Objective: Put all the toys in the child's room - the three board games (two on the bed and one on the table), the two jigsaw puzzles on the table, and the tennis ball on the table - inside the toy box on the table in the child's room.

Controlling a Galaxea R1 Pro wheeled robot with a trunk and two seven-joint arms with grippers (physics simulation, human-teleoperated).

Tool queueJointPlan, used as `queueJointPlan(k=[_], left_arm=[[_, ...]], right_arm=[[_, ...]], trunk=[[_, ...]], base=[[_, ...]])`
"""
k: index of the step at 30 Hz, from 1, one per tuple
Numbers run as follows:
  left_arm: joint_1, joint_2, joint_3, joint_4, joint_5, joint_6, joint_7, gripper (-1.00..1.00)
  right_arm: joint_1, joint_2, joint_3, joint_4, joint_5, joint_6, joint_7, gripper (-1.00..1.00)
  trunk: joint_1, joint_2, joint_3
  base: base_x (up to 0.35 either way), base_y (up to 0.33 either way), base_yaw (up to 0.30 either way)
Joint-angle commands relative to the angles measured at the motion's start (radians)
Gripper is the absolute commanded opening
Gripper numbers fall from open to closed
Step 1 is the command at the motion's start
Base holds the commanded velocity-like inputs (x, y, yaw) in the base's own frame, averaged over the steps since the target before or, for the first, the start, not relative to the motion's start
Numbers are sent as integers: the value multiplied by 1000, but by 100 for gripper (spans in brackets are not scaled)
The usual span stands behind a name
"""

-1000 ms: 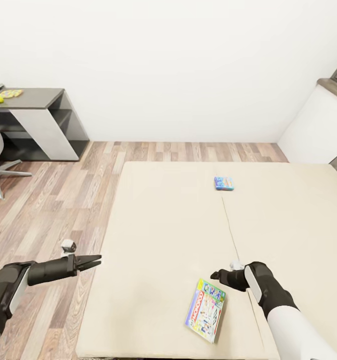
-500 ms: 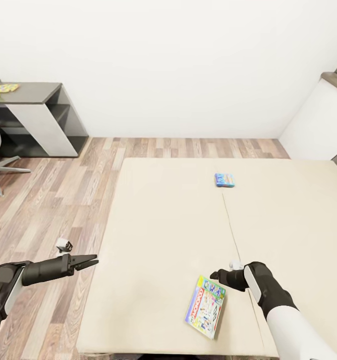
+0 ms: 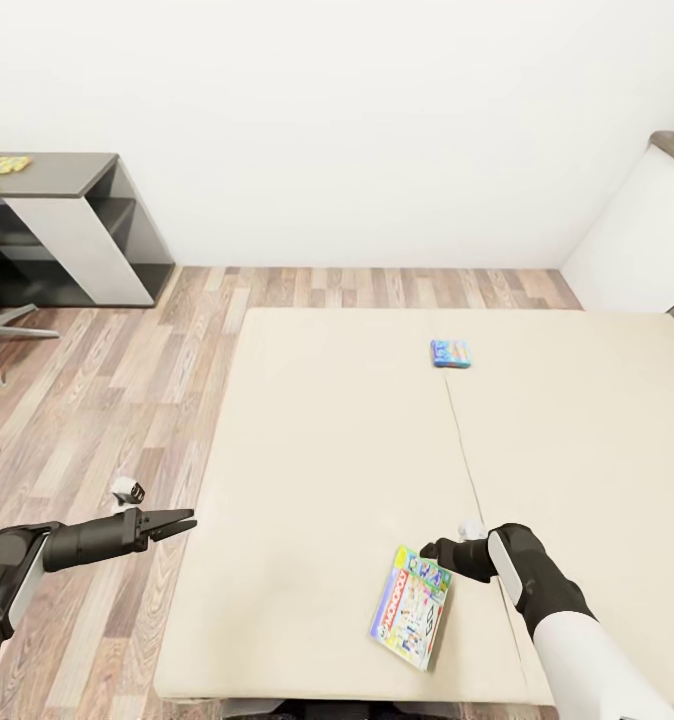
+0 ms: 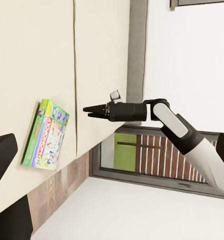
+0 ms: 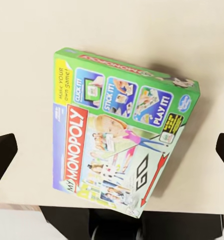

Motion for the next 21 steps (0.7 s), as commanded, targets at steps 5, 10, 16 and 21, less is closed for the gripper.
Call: queueJointPlan(k=[5,10,16,21], left_arm=[[0,0,0,0,0,11,-4,100],[0,-1,0,0,0,11,-4,100],[0,-1,0,0,-1,11,-4,100],[0,-2,-1,0,-1,10,-4,100]], right_arm=[[0,0,-2,-1,-7,4,-1,100],[0,0,-2,-1,-7,1,0,100],[0,0,-3,-1,-8,-2,1,100],[1,0,-4,-1,-8,-58,1,100]], trunk=[[0,-1,-9],[0,-1,-18],[0,-1,-28],[0,-1,-36]], base=[[0,0,0],[0,0,0],[0,0,0],[0,0,0]])
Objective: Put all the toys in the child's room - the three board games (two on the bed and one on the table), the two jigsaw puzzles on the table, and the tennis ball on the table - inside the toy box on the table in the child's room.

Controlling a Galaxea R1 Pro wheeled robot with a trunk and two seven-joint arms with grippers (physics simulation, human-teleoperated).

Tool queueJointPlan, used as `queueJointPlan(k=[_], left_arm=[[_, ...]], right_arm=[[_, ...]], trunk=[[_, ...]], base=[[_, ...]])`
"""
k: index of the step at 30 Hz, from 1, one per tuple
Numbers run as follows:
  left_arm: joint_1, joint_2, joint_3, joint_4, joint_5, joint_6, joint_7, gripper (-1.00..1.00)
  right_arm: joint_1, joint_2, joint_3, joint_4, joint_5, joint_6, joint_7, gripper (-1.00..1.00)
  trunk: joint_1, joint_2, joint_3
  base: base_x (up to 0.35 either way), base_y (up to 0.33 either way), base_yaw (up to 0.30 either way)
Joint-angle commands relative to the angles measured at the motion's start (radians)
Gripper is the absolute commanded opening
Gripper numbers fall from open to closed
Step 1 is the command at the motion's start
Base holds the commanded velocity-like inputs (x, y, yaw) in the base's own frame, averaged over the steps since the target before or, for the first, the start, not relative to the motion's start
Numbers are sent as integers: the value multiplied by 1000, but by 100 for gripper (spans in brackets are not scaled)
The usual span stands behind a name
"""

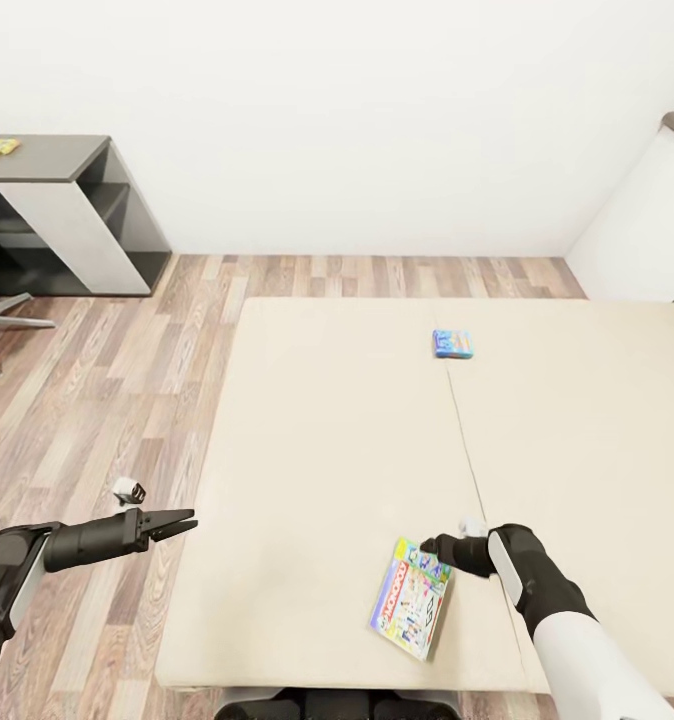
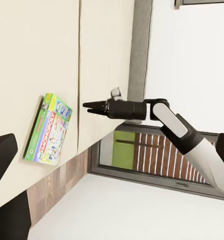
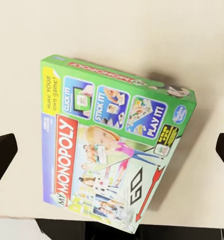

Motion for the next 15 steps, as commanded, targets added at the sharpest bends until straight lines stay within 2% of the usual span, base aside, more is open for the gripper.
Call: queueJointPlan(k=[1,15], left_arm=[[0,0,0,0,-1,10,-4,100],[0,-1,0,0,-1,10,-4,100]], right_arm=[[0,0,-2,-1,-7,-5,-1,100],[2,0,-1,3,-8,-105,0,100]], trunk=[[0,-1,-3],[0,-1,-26]], base=[[0,0,0],[0,0,0]])
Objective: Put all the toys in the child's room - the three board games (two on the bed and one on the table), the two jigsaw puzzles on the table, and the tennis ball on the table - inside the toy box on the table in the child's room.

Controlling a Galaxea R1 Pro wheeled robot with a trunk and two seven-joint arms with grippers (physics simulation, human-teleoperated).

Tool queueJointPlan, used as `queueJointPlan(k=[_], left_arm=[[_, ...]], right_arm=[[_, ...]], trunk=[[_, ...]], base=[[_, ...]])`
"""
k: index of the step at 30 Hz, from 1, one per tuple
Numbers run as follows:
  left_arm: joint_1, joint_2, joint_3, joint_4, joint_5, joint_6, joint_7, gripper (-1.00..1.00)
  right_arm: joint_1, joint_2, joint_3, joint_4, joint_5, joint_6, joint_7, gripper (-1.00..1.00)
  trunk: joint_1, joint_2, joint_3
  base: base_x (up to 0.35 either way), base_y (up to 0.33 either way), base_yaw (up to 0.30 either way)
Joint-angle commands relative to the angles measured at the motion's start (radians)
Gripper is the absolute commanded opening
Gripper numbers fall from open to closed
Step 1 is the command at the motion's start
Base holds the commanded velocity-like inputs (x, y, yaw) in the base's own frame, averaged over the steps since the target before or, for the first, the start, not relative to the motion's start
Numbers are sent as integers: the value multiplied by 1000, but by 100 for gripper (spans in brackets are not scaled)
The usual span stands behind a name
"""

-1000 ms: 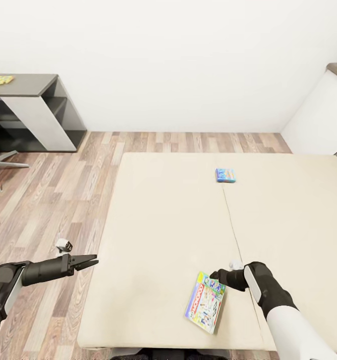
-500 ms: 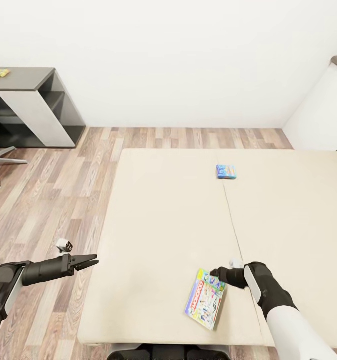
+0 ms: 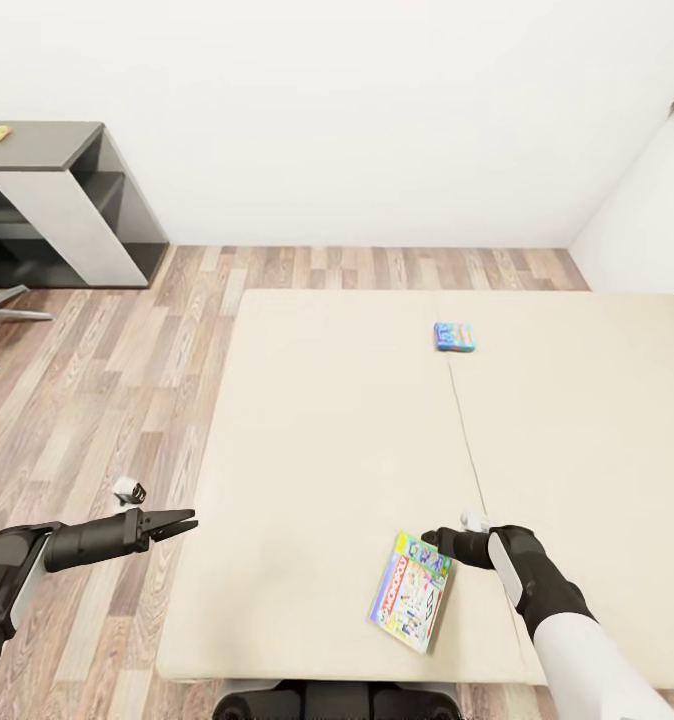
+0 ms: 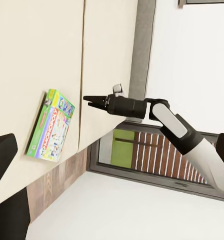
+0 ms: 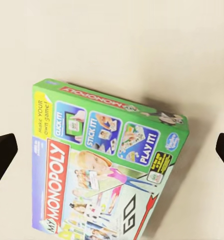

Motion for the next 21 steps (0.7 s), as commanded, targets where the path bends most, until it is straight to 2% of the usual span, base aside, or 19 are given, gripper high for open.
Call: queueJointPlan(k=[1,21], left_arm=[[0,0,0,0,-1,11,-4,100],[0,1,1,0,0,12,-4,100]], right_arm=[[0,0,-2,-1,-8,4,-1,100],[0,3,2,-2,-8,-3,-1,100]], trunk=[[0,-1,-3],[0,-1,-36]], base=[[0,0,0],[0,0,0]])
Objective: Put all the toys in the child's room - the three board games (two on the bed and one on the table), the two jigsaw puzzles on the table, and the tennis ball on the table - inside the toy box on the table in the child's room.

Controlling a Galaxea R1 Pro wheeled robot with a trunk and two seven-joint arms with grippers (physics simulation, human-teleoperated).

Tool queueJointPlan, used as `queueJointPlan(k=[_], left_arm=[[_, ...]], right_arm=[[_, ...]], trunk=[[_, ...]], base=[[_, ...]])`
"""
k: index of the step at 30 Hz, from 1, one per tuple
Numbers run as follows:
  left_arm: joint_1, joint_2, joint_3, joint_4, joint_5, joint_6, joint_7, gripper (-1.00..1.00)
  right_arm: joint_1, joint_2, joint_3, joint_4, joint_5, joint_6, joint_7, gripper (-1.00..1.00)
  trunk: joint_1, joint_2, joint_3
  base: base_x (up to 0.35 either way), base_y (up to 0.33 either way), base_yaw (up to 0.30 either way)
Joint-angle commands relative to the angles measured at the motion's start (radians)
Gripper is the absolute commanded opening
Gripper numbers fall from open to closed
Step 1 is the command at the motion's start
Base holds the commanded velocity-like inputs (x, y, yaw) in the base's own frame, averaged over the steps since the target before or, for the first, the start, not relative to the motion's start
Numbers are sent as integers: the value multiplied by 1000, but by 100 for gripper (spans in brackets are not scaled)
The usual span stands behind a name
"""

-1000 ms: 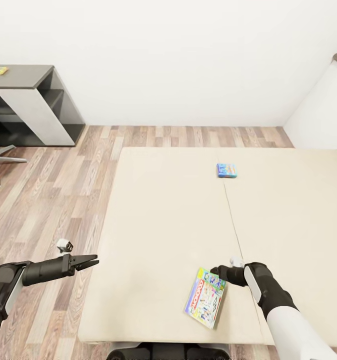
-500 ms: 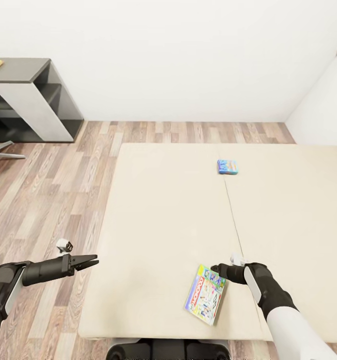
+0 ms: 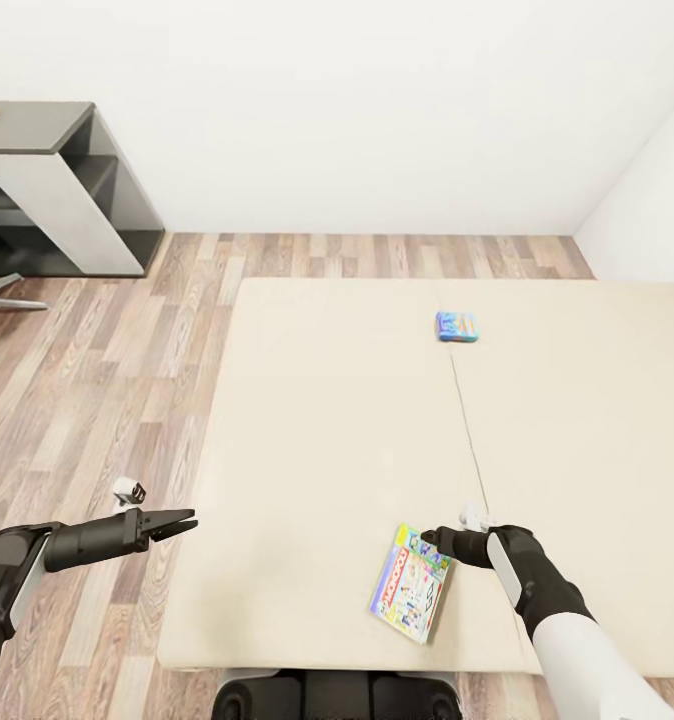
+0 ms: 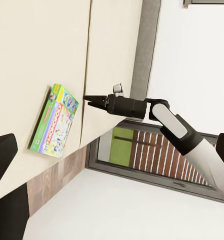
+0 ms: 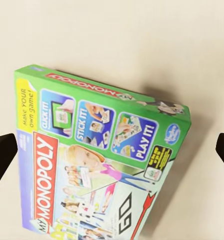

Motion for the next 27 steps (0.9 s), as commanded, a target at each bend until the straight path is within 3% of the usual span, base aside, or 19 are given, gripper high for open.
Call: queueJointPlan(k=[1,7,17,27], left_arm=[[0,0,0,0,0,11,-4,100],[0,3,1,1,0,11,-4,100],[0,3,3,3,0,9,-4,100],[0,2,3,3,0,9,-4,100]], right_arm=[[0,0,-2,-1,-8,6,-1,100],[-2,1,-4,-2,-12,10,11,100],[-3,0,-4,-19,-59,11,71,100],[-3,-3,-6,-25,-63,13,82,100]], trunk=[[0,-1,-3],[0,-1,-13],[0,-1,-29],[0,-1,-46]], base=[[0,0,0],[0,0,0],[0,0,0],[0,0,0]])
